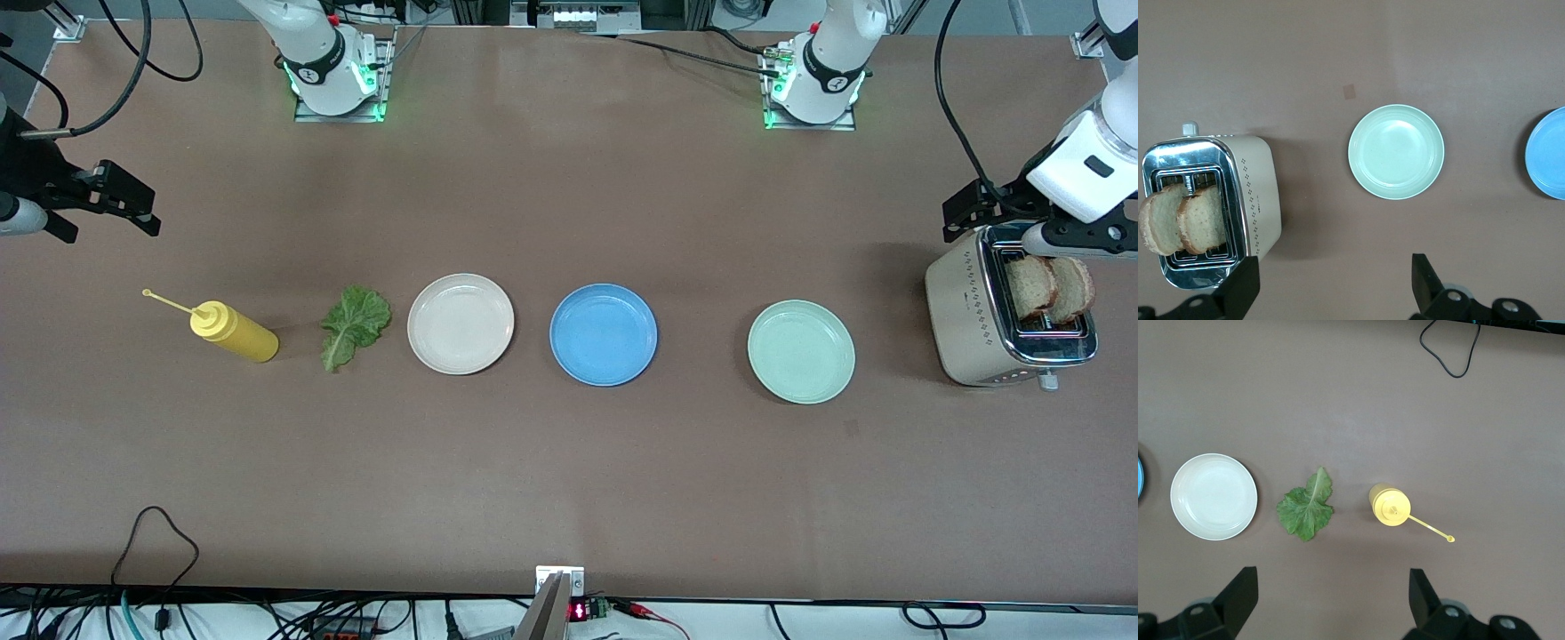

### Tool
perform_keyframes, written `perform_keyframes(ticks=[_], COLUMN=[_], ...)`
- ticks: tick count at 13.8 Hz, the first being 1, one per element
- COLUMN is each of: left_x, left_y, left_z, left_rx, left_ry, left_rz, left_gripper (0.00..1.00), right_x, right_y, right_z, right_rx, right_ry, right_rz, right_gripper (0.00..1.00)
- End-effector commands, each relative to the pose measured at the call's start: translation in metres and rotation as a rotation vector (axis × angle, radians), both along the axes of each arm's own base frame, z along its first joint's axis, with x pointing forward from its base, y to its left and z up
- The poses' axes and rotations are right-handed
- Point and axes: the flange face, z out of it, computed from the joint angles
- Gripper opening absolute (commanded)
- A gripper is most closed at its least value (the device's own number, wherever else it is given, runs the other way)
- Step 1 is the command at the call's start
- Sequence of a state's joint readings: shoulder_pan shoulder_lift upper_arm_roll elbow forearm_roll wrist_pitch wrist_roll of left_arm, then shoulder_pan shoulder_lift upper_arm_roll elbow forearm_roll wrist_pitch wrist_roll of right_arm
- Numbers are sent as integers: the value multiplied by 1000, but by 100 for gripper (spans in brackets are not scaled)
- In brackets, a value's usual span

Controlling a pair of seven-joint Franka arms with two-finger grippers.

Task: Make sandwich in blue plate with both arms
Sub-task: 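Reach the left gripper down to the bread slices in the toaster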

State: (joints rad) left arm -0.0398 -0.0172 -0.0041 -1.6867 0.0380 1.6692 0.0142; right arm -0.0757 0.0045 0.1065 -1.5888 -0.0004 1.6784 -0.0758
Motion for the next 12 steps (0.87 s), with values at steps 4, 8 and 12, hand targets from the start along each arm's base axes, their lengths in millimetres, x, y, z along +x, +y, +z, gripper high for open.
perform_keyframes(ticks=[4, 8, 12], left_x=[4, 8, 7], left_y=[0, 0, -2], left_z=[5, 4, 4], left_rx=[8, 10, 11], left_ry=[11, 17, 24], left_rz=[-15, -15, -10], left_gripper=[100, 100, 100], right_x=[-3, -3, -3], right_y=[-2, -3, -3], right_z=[4, 4, 4], right_rx=[-7, -7, -7], right_ry=[5, 5, 7], right_rz=[1, 5, 5], right_gripper=[100, 100, 100])
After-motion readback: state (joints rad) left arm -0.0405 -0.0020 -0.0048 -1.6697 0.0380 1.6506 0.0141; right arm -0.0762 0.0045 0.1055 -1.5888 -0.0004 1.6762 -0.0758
